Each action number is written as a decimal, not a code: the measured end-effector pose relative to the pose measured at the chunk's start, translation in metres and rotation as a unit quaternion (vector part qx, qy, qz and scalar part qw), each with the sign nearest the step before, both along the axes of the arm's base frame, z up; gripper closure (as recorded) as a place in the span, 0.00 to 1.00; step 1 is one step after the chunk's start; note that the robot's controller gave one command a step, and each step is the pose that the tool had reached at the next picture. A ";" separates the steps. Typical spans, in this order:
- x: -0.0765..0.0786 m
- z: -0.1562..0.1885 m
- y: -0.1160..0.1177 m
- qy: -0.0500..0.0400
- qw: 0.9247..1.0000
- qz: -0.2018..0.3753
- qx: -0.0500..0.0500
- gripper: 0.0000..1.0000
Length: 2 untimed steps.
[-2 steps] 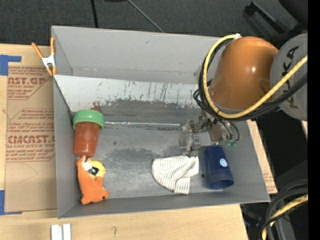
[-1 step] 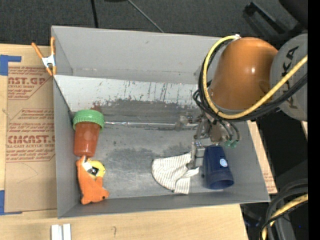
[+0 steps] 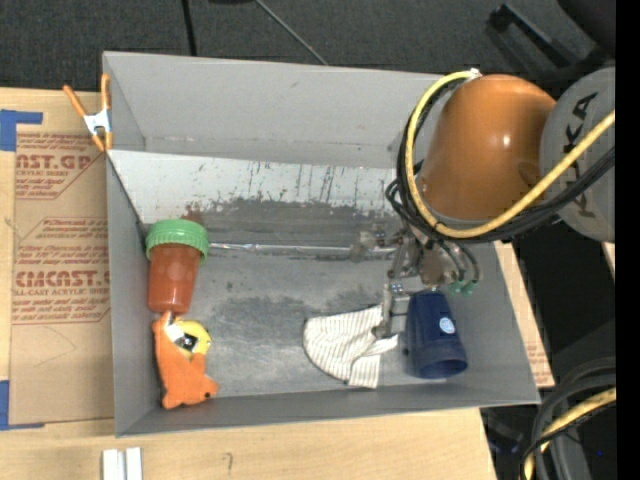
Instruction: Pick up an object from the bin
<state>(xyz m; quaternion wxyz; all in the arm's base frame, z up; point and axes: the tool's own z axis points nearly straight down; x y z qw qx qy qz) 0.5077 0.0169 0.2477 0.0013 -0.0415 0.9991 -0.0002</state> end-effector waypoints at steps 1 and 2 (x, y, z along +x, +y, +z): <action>0.010 -0.037 0.000 -0.005 1.000 -0.022 0.001 0.00; 0.021 -0.107 -0.023 -0.002 1.000 0.013 0.000 0.00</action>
Offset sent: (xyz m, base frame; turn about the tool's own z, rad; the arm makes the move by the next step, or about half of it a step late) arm 0.0261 -0.0379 -0.1360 -0.0689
